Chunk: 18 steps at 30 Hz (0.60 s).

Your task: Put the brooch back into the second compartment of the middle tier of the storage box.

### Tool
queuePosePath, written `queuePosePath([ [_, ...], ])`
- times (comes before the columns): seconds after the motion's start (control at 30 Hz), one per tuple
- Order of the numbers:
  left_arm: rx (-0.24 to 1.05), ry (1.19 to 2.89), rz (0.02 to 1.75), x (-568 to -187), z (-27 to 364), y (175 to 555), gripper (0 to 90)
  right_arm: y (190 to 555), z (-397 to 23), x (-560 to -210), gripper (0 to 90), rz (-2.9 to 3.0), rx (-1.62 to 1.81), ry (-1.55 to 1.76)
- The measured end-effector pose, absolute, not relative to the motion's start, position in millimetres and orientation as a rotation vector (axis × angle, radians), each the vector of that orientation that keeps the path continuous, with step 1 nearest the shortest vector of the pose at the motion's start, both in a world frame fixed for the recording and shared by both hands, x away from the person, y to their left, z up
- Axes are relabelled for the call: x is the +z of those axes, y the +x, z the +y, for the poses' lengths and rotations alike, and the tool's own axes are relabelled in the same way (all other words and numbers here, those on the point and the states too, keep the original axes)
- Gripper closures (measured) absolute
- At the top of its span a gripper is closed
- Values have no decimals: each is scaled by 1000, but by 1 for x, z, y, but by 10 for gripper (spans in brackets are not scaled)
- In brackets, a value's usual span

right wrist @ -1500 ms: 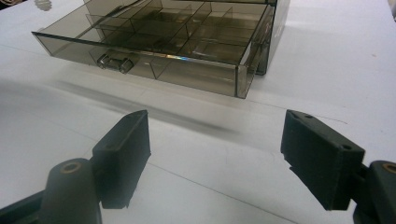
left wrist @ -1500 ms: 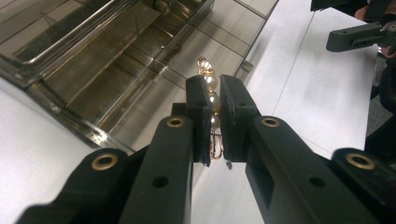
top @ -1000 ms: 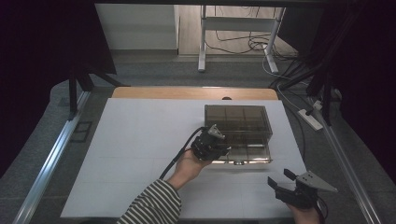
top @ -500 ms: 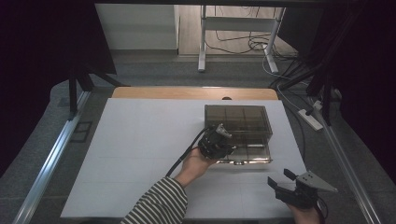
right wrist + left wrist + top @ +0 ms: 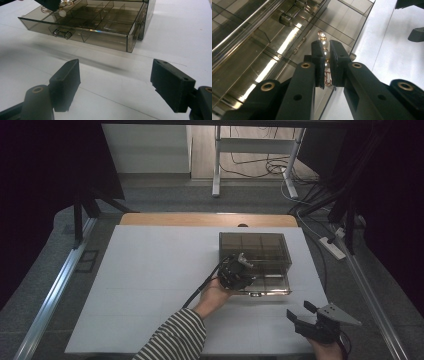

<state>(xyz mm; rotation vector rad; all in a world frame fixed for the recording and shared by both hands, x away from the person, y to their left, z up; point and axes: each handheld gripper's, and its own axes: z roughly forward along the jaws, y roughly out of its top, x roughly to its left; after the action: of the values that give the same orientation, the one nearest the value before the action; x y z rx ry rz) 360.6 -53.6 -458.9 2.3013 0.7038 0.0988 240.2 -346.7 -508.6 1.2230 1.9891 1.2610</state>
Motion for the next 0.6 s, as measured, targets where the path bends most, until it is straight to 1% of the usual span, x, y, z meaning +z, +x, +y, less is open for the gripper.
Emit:
queuePosePath([
  [0.47, 85, 2299, 723, -466, -61, 364, 811, 240, -346, -509, 237, 1988, 1261, 1217],
  [0.5, 87, 2299, 720, -466, -61, 364, 804, 240, -347, -509, 237, 1988, 1262, 1217],
  [0.6, 82, 2277, 739, -466, -60, 364, 724, 240, -347, -509, 237, 1989, 1263, 1218],
])
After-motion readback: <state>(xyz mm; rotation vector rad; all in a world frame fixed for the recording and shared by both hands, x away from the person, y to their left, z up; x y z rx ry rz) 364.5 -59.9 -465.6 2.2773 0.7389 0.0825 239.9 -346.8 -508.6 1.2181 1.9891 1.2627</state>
